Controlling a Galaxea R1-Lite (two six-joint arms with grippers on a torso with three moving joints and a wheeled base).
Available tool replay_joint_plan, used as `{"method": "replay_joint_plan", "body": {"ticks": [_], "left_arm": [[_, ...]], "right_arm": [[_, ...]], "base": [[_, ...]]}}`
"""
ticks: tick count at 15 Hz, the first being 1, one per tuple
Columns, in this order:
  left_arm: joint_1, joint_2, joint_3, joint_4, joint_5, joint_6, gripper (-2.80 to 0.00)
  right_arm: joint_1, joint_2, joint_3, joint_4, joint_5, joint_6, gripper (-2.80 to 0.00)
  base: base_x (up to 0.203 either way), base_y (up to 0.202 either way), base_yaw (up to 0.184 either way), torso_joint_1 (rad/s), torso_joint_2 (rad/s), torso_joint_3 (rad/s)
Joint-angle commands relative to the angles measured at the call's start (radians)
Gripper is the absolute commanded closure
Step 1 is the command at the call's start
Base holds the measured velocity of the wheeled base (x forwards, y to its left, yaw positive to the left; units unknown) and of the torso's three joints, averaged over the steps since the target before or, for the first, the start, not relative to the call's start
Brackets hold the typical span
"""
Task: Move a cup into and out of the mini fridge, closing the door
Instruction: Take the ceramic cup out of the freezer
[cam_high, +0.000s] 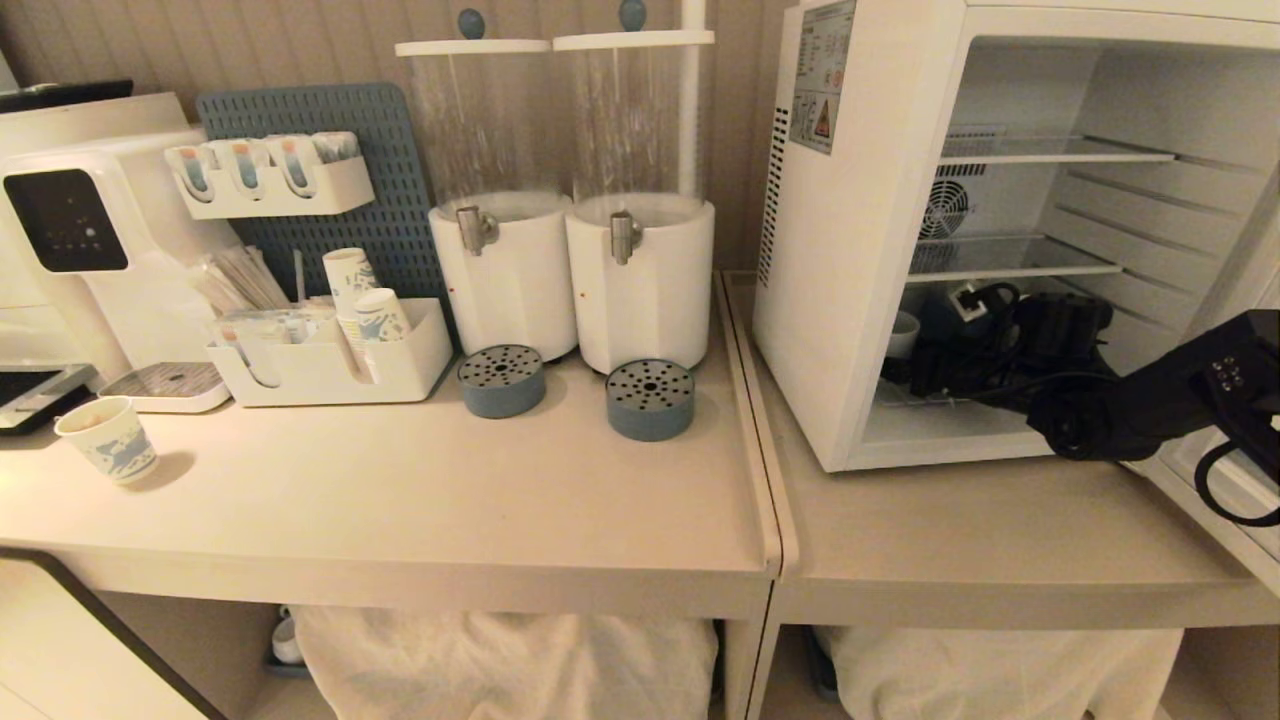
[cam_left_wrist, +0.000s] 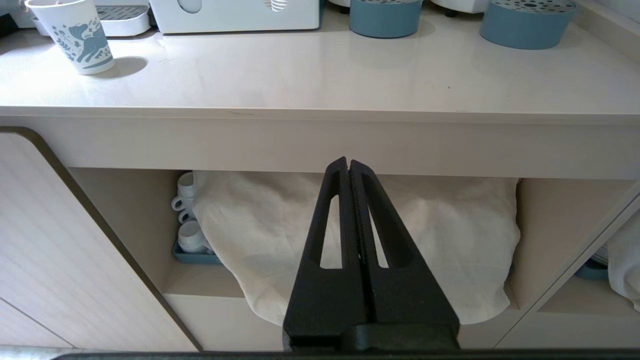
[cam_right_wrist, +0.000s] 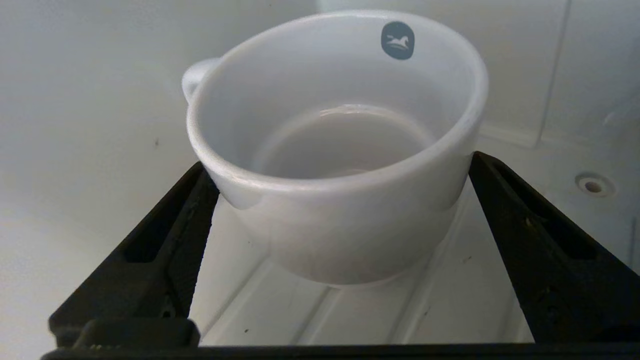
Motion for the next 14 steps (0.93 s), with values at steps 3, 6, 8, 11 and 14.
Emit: {"method": "replay_joint_plan", "body": {"ticks": [3, 6, 8, 11, 14], "left_arm": [[0.0, 0.001, 0.0, 0.0, 0.0, -0.001, 0.0], [0.0, 0.001, 0.0, 0.0, 0.0, 0.0, 0.0], [0.0, 0.001, 0.0, 0.0, 0.0, 0.0, 0.0], [0.0, 0.001, 0.0, 0.0, 0.0, 0.0, 0.0], [0.0, 0.001, 0.0, 0.0, 0.0, 0.0, 0.0]], "right_arm": [[0.0, 0.022, -0.023, -0.003, 0.005, -0.001, -2.8], [0.002, 0.039, -0.04, 0.004, 0.003, -0.001, -2.8], [0.002, 0.048, -0.048, 0.01, 0.0, -0.001, -2.8], [0.003, 0.056, -0.06, 0.026, -0.017, -0.005, -2.8], [0.003, 0.056, -0.057, 0.026, -0.017, -0.005, 0.0]], "base": [[0.0, 0.0, 0.0, 0.0, 0.0, 0.0], [0.0, 0.0, 0.0, 0.0, 0.0, 0.0], [0.0, 0.0, 0.0, 0.0, 0.0, 0.0], [0.0, 0.0, 0.0, 0.0, 0.0, 0.0], [0.0, 0.0, 0.0, 0.0, 0.0, 0.0]]}}
